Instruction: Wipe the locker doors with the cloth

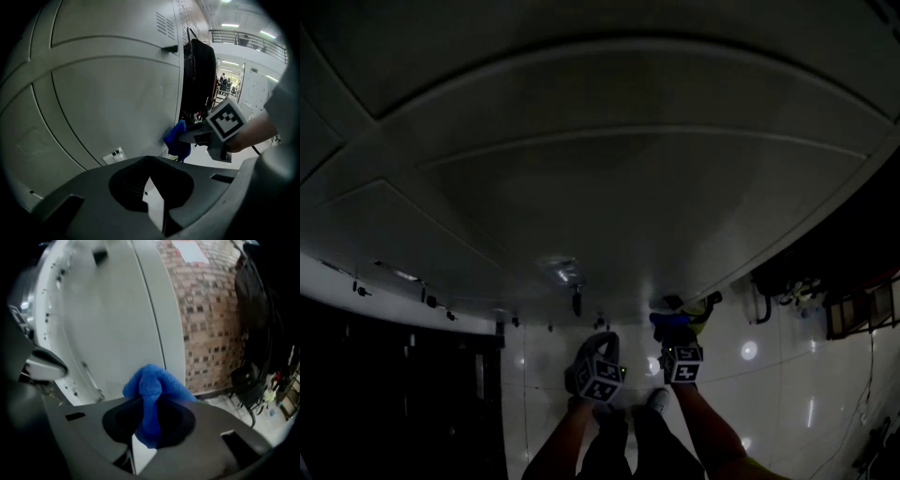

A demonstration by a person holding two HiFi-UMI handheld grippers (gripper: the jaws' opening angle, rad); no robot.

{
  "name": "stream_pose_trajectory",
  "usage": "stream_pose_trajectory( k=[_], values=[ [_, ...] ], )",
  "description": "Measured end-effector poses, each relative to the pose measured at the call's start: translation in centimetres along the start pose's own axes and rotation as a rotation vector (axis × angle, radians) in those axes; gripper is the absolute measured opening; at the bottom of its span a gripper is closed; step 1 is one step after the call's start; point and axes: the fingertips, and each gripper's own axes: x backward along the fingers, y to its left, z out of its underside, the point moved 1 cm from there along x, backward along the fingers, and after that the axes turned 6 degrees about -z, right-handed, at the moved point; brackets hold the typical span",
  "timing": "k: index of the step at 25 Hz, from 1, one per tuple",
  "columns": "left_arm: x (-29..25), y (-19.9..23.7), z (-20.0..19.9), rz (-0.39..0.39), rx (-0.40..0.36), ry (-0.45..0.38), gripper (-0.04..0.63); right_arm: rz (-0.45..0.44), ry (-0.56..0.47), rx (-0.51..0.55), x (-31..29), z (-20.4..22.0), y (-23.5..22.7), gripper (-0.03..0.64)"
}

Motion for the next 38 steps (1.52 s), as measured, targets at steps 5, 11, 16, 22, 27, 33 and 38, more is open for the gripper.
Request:
stream_pose_trajectory(
  k=[5,11,16,22,27,33,38],
  values=[
    [11.8,0.8,-7.8,-0.019,-0.038,-0.054,0.005,-0.069,-0.141,0.087,15.1,-12.5,7.9,0.067],
    [24.4,3.8,-15.9,-0.122,-0.025,-0.217,0.005,-0.165,-0.357,0.261,25.8,-26.2,16.4,0.069],
    [29.2,4.2,-18.9,-0.162,-0.047,-0.307,0.005,-0.172,-0.412,0.321,29.6,-28.6,20.0,0.069],
    [29.9,3.4,-17.5,-0.098,-0.06,-0.318,0.005,-0.153,-0.366,0.251,30.6,-25.9,20.5,0.069],
    [30.6,2.3,-15.9,-0.08,-0.089,-0.331,0.005,-0.134,-0.368,0.239,32.8,-24.5,20.7,0.067],
    [37.5,-1.6,-15.7,-0.152,-0.123,-0.352,0.005,-0.19,-0.413,0.287,39.6,-22.9,21.8,0.067],
    [42.2,-8.2,-15.5,-0.233,-0.109,-0.366,0.005,-0.251,-0.467,0.277,49.0,-21.3,20.3,0.069]
  ],
)
